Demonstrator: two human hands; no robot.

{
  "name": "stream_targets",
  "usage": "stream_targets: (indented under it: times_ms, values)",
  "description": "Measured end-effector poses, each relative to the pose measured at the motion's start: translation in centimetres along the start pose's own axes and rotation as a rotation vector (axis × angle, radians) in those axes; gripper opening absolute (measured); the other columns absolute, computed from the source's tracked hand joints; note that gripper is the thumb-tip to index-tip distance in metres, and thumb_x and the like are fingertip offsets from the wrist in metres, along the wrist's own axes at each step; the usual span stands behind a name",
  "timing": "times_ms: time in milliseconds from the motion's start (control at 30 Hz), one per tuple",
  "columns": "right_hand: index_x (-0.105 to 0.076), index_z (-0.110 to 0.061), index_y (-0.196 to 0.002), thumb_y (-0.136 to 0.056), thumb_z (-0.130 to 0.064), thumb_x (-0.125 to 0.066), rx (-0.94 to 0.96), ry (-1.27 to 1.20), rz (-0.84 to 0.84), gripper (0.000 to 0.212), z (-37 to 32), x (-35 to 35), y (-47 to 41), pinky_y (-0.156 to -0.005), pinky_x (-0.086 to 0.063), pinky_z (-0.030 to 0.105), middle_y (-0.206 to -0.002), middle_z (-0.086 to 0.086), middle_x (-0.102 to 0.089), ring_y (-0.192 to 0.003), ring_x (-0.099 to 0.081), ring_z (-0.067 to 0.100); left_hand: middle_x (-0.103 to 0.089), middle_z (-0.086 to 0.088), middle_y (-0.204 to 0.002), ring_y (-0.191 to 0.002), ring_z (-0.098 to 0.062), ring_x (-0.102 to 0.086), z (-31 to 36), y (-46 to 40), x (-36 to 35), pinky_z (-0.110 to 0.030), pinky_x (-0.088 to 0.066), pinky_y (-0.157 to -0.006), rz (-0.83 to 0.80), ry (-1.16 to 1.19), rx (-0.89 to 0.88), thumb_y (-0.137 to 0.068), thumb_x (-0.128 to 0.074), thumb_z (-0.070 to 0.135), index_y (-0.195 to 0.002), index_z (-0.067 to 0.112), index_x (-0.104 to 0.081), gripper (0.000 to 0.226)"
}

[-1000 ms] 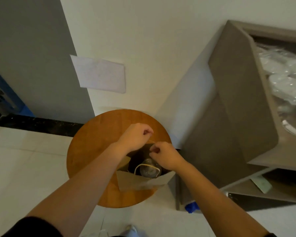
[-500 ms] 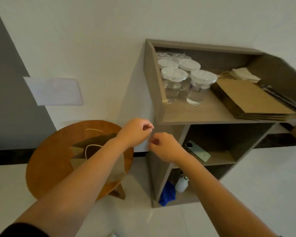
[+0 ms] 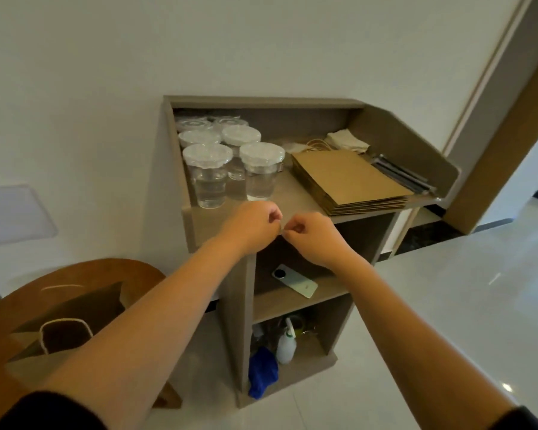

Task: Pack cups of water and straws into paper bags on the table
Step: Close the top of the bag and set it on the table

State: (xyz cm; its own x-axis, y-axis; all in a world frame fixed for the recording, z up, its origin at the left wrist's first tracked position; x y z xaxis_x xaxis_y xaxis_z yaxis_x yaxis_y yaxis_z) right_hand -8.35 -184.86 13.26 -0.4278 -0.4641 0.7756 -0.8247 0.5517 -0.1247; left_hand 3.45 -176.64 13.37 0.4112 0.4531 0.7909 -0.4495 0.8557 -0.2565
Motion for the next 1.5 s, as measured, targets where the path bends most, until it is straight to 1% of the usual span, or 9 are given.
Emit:
stream_targets:
  times_ms: [200, 333, 533, 733, 800, 900, 1033, 1267, 1500]
  values:
    - [-0.062, -0.014, -0.106, -0.092, -0.02, -0.055, -0.042, 0.038, 0.009, 0.017, 3.3, 4.0, -7.2, -0.073, -0.04, 0.02, -0.094, -0.004, -0.058, -0.089, -0.056, 0.011, -0.062, 0.0, -0.097, -0.091, -0.015, -0.058, 0.5, -9.0, -2.6, -0.026, -0.045, -0.077, 0.013, 0.059, 0.078, -0.09, -0.052, 0.012, -0.103, 0.014, -0.066, 0.019]
    - [-0.063, -0.016, -0.105, -0.092, -0.019, -0.054, -0.065, 0.07, 0.011, 0.016, 5.1, 6.6, -13.4, -0.062, -0.037, 0.014, -0.089, -0.007, -0.058, -0.081, -0.054, 0.005, -0.058, -0.003, -0.094, -0.091, -0.022, -0.057, 0.4, -14.3, -4.7, -0.029, -0.044, -0.073, -0.039, 0.053, 0.153, -0.09, -0.047, 0.009, -0.098, 0.013, -0.062, 0.017]
    - [-0.06, -0.023, -0.082, -0.092, -0.018, -0.056, -0.035, 0.085, 0.045, 0.012, 7.6, 7.9, -22.0, -0.06, -0.041, 0.017, -0.077, -0.007, -0.059, -0.074, -0.057, 0.006, -0.057, -0.007, -0.094, -0.092, -0.026, -0.055, -0.6, -20.6, -6.8, -0.032, -0.046, -0.076, -0.017, 0.059, 0.306, -0.089, -0.048, 0.005, -0.099, 0.011, -0.055, 0.013]
    - [-0.06, -0.022, -0.075, -0.09, -0.015, -0.056, 0.056, 0.148, 0.058, 0.017, 9.7, 6.9, -30.8, -0.053, -0.032, 0.01, -0.069, -0.011, -0.054, -0.064, -0.05, -0.002, -0.051, 0.0, -0.078, -0.082, -0.022, -0.055, -2.0, -25.7, -7.7, -0.03, -0.045, -0.064, 0.129, 0.056, 0.47, -0.091, -0.051, 0.007, -0.089, 0.017, -0.054, 0.01]
    - [-0.057, -0.023, -0.073, -0.091, -0.016, -0.056, 0.081, 0.169, 0.037, 0.019, 9.8, 6.3, -33.2, -0.055, -0.035, 0.012, -0.069, -0.011, -0.053, -0.064, -0.05, -0.001, -0.057, -0.004, -0.087, -0.085, -0.024, -0.058, -2.2, -27.0, -7.7, -0.034, -0.05, -0.07, 0.152, 0.075, 0.515, -0.09, -0.052, 0.006, -0.096, 0.014, -0.057, 0.011]
    - [-0.066, -0.016, -0.092, -0.091, -0.016, -0.056, 0.102, 0.232, -0.027, 0.01, 9.9, 5.1, -36.5, -0.071, -0.047, 0.023, -0.082, -0.003, -0.061, -0.077, -0.057, 0.009, -0.06, -0.009, -0.107, -0.097, -0.025, -0.059, -2.8, -28.4, -7.4, -0.032, -0.05, -0.079, 0.226, 0.057, 0.575, -0.09, -0.053, 0.006, -0.111, 0.012, -0.058, 0.022]
    - [-0.067, -0.01, -0.102, -0.091, -0.013, -0.056, 0.115, 0.276, -0.085, 0.016, 9.9, 3.8, -38.7, -0.084, -0.053, 0.035, -0.098, 0.007, -0.067, -0.092, -0.062, 0.019, -0.062, -0.011, -0.112, -0.102, -0.028, -0.06, -3.6, -29.0, -7.4, -0.032, -0.049, -0.079, 0.246, 0.05, 0.603, -0.092, -0.052, 0.009, -0.115, 0.012, -0.058, 0.024]
    - [-0.071, -0.007, -0.093, -0.088, -0.009, -0.057, 0.089, 0.26, -0.112, 0.015, 10.2, 2.8, -39.4, -0.086, -0.052, 0.04, -0.097, 0.012, -0.068, -0.095, -0.063, 0.028, -0.065, -0.016, -0.107, -0.098, -0.035, -0.06, -4.0, -29.0, -7.2, -0.034, -0.042, -0.07, 0.266, -0.02, 0.61, -0.088, -0.053, 0.014, -0.106, 0.01, -0.061, 0.02]
    - [-0.068, -0.01, -0.094, -0.09, -0.014, -0.057, 0.11, 0.222, -0.084, 0.013, 10.7, 2.9, -39.1, -0.082, -0.052, 0.036, -0.097, 0.009, -0.067, -0.093, -0.061, 0.025, -0.065, -0.015, -0.105, -0.094, -0.033, -0.061, -4.1, -28.7, -7.4, -0.031, -0.041, -0.067, 0.268, -0.047, 0.654, -0.087, -0.054, 0.01, -0.106, 0.009, -0.062, 0.02]
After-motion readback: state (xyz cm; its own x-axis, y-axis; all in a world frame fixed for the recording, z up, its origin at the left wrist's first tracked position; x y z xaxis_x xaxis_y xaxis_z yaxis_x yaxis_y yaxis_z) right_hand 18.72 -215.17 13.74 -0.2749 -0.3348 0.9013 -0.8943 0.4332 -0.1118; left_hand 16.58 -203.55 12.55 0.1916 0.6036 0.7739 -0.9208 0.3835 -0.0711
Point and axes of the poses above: each hand's wrist, its own y-axis away from the middle knuckle, its own x-axis out of the back of the hand, z = x × y, the point moved 1 cm from there along -y, towards the middle knuckle
